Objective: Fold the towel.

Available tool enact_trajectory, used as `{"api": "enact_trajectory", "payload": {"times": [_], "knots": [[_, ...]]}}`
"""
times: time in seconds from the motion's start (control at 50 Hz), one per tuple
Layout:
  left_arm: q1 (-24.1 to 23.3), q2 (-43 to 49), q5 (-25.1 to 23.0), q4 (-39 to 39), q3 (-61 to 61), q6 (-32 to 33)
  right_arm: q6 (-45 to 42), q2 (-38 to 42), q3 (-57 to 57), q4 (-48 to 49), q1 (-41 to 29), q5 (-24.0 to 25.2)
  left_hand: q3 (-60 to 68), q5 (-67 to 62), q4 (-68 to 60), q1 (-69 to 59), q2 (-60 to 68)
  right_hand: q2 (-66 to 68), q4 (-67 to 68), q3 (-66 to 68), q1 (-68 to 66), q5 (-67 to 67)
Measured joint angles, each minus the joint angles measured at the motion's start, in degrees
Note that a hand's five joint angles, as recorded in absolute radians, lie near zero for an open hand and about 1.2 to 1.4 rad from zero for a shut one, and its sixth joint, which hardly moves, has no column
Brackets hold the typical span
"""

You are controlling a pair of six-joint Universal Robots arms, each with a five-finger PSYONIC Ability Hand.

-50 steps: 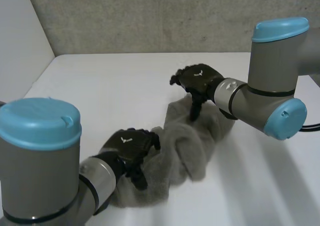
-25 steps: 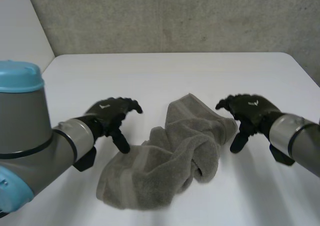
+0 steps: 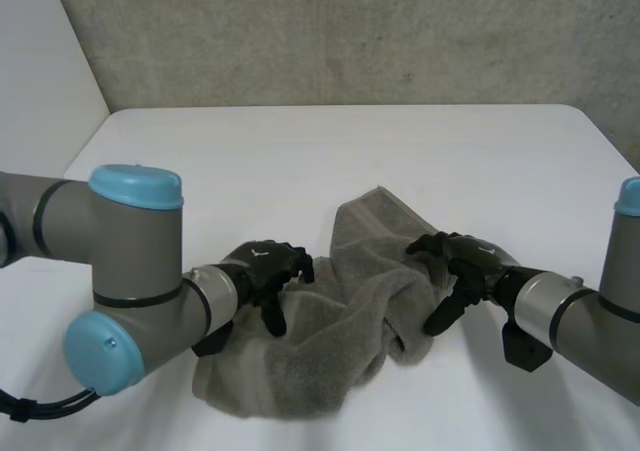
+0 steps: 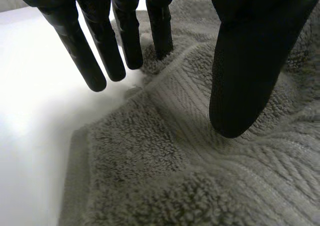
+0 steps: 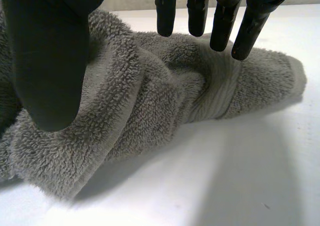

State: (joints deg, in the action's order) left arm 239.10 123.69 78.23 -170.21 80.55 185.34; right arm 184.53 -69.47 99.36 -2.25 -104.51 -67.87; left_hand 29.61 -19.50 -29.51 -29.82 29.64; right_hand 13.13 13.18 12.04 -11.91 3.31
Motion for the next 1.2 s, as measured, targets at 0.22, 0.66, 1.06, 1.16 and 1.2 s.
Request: {"api": "enact_trajectory", "payload": {"times": [0.22,0.66,1.06,1.16,1.2], "knots": [[-3.3,0.1,7.5,-0.2,-0.3,0.3,-0.1,1.7,-1.4,3.6,-2.0,-0.3,7.3,-7.3,-7.4,-6.8,7.2,34.5,33.7,34.8,-28.6,31.9],[-5.0,1.8,16.7,-3.4,-21.5,7.6,-15.0,4.5,-30.1,6.6,-4.5,-2.5,39.8,-38.9,-40.0,-36.7,39.8,54.0,55.1,55.5,-43.4,52.3],[-2.3,-11.5,23.2,-21.4,-16.3,8.3,-31.1,-0.7,-27.3,15.6,-9.4,-2.5,40.0,-39.3,-40.2,-37.1,40.0,54.0,55.1,55.5,-43.4,52.9],[-2.1,-14.4,23.1,-21.2,2.2,8.5,-37.9,0.1,-20.5,-4.1,-9.4,1.3,40.0,-39.3,-40.2,-37.1,40.0,51.5,52.9,53.6,-42.0,51.3],[-2.0,-14.6,23.2,-21.2,7.7,8.6,-41.2,1.1,-18.7,-10.1,-9.2,1.9,40.0,-39.3,-40.2,-37.1,40.1,38.5,39.7,40.7,-32.3,40.0]]}}
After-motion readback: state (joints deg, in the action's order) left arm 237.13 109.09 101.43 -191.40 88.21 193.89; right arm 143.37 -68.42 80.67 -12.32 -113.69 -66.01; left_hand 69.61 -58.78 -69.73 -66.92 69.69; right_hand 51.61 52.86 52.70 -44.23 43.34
